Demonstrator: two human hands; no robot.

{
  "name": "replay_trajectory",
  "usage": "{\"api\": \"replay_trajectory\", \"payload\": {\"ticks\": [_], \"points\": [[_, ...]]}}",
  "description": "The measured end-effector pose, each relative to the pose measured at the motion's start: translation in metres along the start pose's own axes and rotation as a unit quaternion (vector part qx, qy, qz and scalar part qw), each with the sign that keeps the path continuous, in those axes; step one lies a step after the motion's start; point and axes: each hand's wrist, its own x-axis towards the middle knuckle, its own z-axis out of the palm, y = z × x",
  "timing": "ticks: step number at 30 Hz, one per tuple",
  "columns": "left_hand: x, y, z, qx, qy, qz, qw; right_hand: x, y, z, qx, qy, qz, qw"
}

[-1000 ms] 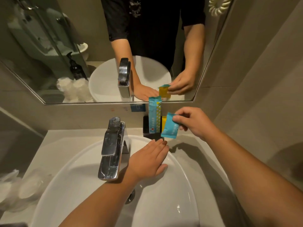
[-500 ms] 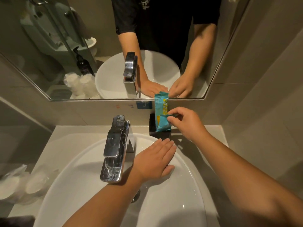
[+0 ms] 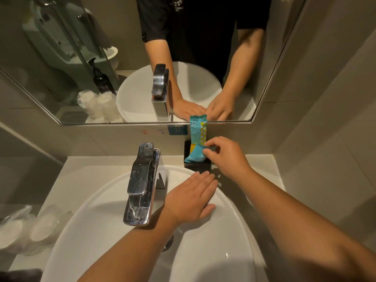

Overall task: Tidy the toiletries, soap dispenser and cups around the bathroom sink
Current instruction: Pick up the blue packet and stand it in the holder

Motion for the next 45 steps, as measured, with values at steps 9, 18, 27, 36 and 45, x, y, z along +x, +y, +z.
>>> {"api": "replay_trajectory", "payload": {"ticks": [9,18,27,36,45], "points": [[-0.001,-0.001,0.002,0.000,-0.001,-0.001,1.000,0.008,-0.002,-0.010,-0.065,-0.045,-0.009,0.997],[0.000,0.000,-0.001,0.004,-0.006,-0.003,1.000,0.014,-0.010,-0.009,-0.137,-0.078,-0.040,0.987],[0.000,0.000,-0.002,0.006,-0.006,-0.006,1.000,0.008,-0.003,-0.005,-0.106,-0.069,-0.012,0.992],[0.001,0.001,-0.004,0.005,-0.013,-0.006,1.000,0.001,-0.002,0.003,-0.167,-0.082,-0.039,0.982],[0.001,0.001,-0.005,0.005,-0.025,-0.010,1.000,-0.012,0.007,-0.007,-0.148,-0.096,-0.082,0.981]]}}
